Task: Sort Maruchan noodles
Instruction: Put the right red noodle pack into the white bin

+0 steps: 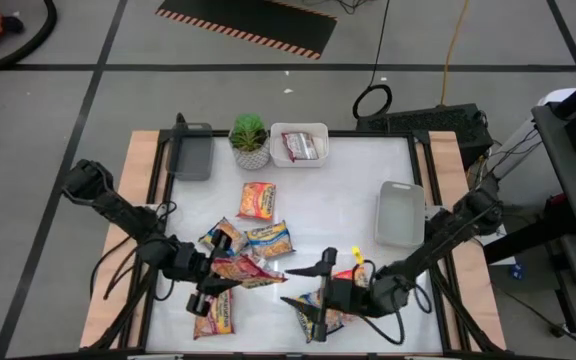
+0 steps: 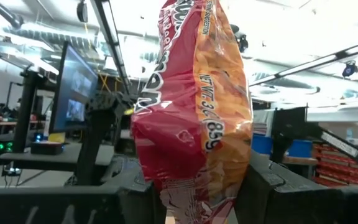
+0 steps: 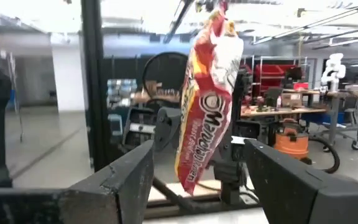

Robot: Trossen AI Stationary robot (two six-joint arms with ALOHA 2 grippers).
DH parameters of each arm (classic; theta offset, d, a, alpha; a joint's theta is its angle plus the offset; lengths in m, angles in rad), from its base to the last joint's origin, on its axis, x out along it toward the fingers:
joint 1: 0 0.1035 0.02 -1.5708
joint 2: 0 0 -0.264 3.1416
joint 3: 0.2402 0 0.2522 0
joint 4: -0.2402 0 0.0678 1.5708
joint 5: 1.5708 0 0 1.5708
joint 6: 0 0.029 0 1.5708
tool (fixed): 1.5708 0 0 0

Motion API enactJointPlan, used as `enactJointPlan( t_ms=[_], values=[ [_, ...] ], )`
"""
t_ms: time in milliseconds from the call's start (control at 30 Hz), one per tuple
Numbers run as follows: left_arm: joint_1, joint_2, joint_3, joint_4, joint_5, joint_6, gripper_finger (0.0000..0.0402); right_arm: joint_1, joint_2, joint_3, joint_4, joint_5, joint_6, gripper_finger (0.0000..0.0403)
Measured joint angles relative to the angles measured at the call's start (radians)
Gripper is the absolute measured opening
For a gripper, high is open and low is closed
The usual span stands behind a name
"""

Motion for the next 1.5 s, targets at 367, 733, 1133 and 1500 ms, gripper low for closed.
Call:
enactJointPlan(
  t_ms=[367, 733, 1133, 1500],
  values=[
    [-0.020, 0.001, 0.000, 0.034, 0.000, 0.034, 0.0131, -0.077, 0.091, 0.000, 0.149, -0.124, 0.122, 0.0242],
    [-0.018, 0.002, 0.000, 0.019, -0.053, 0.086, 0.0131, -0.114, 0.092, 0.000, 0.161, -0.201, 0.087, 0.0242],
    [-0.018, 0.002, 0.000, -0.027, -0.117, 0.124, 0.0131, -0.160, 0.092, 0.000, 0.175, -0.223, 0.064, 0.0229],
    [0.035, 0.001, 0.000, -0.019, -0.097, 0.179, 0.0132, -0.183, 0.085, -0.001, 0.231, -0.329, -0.038, 0.0092]
  ],
)
